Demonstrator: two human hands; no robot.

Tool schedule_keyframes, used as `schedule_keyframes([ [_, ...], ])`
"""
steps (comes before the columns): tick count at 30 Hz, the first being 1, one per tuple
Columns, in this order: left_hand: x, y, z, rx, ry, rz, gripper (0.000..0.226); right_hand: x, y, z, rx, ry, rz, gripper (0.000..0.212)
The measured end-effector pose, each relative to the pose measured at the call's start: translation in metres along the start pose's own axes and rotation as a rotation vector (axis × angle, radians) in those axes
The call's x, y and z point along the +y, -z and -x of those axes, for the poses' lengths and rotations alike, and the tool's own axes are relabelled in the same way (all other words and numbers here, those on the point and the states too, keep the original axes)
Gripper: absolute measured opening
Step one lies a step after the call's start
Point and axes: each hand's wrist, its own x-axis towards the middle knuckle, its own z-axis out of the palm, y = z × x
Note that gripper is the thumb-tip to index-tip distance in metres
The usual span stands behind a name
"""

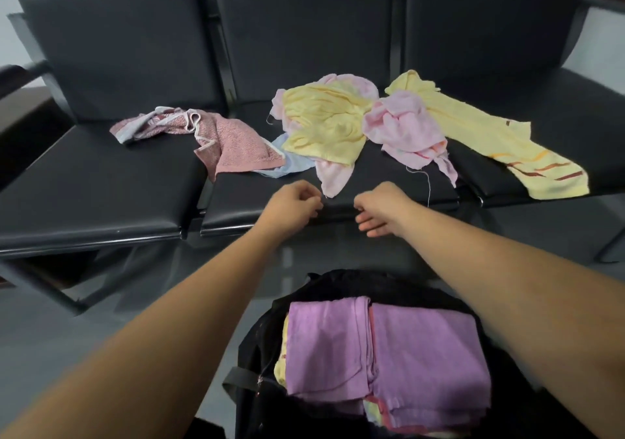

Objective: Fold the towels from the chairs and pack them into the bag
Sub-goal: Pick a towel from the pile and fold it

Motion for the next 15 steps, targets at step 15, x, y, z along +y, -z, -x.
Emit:
schedule_keyframes([
  [15, 0.001, 0.071, -0.115, 0.316, 0.034, -0.372, 0.025, -0.089, 0.033, -0.072, 0.268, 0.499, 0.541, 0.025],
])
